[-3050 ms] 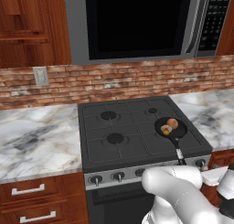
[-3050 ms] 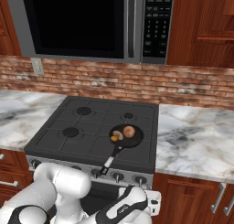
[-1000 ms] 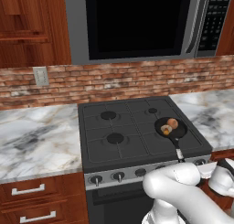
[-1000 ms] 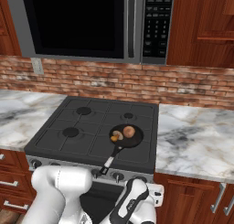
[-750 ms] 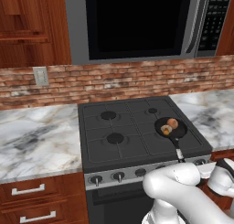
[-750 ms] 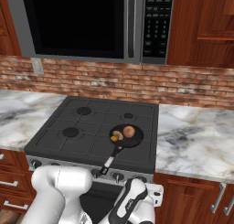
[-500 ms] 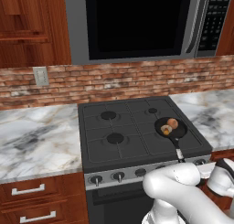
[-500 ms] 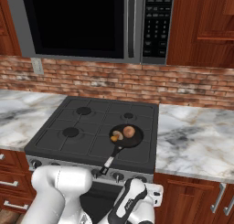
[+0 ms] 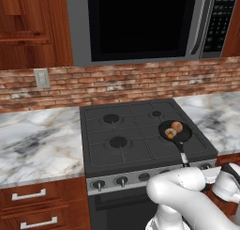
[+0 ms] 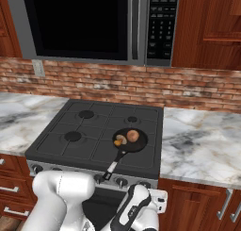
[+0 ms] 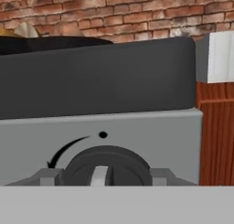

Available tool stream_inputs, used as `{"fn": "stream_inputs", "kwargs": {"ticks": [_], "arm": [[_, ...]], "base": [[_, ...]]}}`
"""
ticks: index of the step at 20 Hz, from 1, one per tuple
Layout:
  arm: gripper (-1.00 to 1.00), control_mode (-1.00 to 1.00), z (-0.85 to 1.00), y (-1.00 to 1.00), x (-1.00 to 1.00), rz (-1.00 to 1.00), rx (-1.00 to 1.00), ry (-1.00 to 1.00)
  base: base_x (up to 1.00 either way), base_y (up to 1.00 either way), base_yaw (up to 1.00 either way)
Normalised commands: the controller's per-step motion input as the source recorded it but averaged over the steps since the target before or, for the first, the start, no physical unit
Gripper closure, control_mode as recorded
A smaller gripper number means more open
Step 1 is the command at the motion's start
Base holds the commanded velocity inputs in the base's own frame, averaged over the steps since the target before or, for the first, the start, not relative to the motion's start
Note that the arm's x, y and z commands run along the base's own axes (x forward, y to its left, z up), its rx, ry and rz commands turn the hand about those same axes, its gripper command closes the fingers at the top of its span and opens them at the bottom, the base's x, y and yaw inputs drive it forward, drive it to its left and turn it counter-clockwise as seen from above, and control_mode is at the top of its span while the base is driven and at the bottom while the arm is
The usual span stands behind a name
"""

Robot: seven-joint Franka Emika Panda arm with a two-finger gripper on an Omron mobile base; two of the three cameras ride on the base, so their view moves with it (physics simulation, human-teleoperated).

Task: Put the onion and mushroom in the pan. Then turn on the front right burner and set the heat to medium.

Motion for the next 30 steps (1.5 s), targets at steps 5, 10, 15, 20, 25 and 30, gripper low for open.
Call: {"fn": "stream_inputs", "kwargs": {"ticks": [5, 10, 15, 20, 25, 30], "arm": [[1.00, -1.00, -0.03, -0.27, 0.01, 0.01, -0.03, -0.02], [1.00, -1.00, -0.01, -0.38, 0.19, 0.00, -0.15, 0.01], [1.00, -1.00, 0.00, -0.37, 0.17, 0.00, -0.18, 0.03], [1.00, -1.00, 0.00, -0.41, 0.17, 0.00, -0.16, 0.02], [1.00, -1.00, 0.00, -0.41, 0.21, 0.00, -0.15, 0.00], [1.00, -1.00, 0.00, -0.39, 0.24, 0.00, -0.16, 0.00]], "base": [[0.00, 0.00, 0.00], [0.00, 0.00, 0.00], [0.00, 0.00, 0.00], [0.00, 0.00, 0.00], [0.00, 0.00, 0.00], [0.00, 0.00, 0.00]]}}
